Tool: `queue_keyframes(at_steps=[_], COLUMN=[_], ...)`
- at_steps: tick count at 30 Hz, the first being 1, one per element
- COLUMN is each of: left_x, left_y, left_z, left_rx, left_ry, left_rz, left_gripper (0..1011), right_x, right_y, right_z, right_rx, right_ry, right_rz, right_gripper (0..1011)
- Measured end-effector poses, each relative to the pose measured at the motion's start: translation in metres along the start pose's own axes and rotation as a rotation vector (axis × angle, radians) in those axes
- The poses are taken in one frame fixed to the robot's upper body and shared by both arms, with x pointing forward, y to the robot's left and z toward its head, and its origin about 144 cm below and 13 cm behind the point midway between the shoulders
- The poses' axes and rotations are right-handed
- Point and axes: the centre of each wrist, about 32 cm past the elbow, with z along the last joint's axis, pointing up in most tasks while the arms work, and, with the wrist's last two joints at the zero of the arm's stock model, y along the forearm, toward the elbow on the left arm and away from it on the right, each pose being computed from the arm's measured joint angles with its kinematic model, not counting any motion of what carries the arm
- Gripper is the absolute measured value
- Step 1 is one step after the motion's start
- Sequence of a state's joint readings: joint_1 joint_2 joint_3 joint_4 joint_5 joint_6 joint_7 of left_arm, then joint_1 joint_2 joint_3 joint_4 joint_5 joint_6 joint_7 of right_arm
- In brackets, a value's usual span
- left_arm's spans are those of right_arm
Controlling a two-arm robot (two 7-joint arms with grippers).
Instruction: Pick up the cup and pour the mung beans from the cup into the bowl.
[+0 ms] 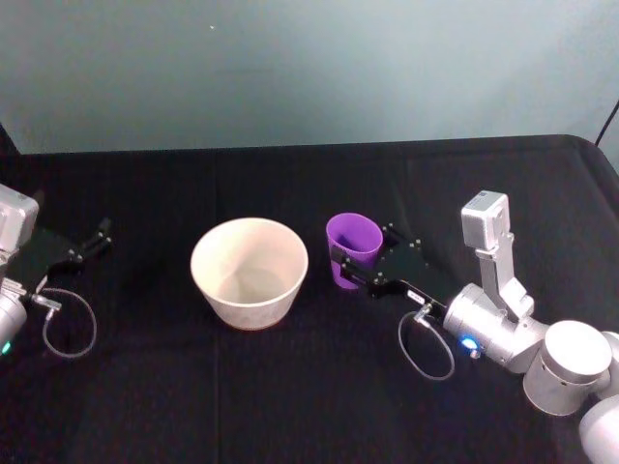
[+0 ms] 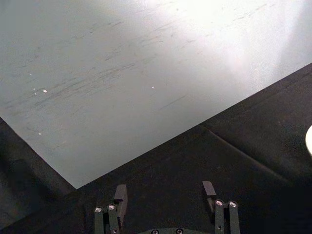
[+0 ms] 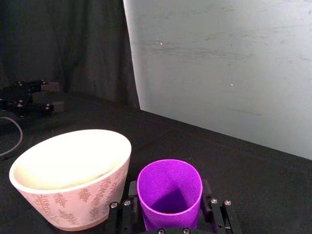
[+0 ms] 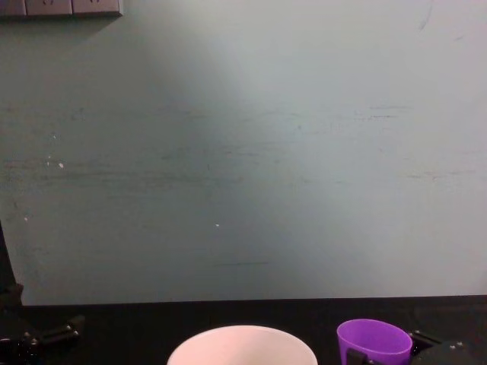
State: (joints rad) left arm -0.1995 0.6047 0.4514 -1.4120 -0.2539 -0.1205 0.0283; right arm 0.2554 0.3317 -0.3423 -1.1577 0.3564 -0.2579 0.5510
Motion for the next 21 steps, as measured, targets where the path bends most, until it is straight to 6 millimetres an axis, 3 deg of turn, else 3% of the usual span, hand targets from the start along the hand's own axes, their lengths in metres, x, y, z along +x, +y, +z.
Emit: queue_keyframes(at_steps=[11, 17, 21], left_x=[0.0, 0.0, 0.0], left_y=[0.0, 0.0, 0.0], left_z=[0.0, 0.0, 0.0], left_rx=[0.0, 0.0, 0.0], left_ry=[0.0, 0.0, 0.0], left_rz=[0.0, 0.0, 0.0], left_gripper=[1000, 1000, 1000], right_x=[-0.004, -0.002, 0.001], right_y=[-0.005, -0.011, -0.016], right_z=[0.01, 0.034, 0.064], right_rx=[0.023, 0.035, 0.034], right_ry=[0.013, 0.056, 0.038], right_rz=[0.014, -0.023, -0.049], right_gripper=[732, 732, 732])
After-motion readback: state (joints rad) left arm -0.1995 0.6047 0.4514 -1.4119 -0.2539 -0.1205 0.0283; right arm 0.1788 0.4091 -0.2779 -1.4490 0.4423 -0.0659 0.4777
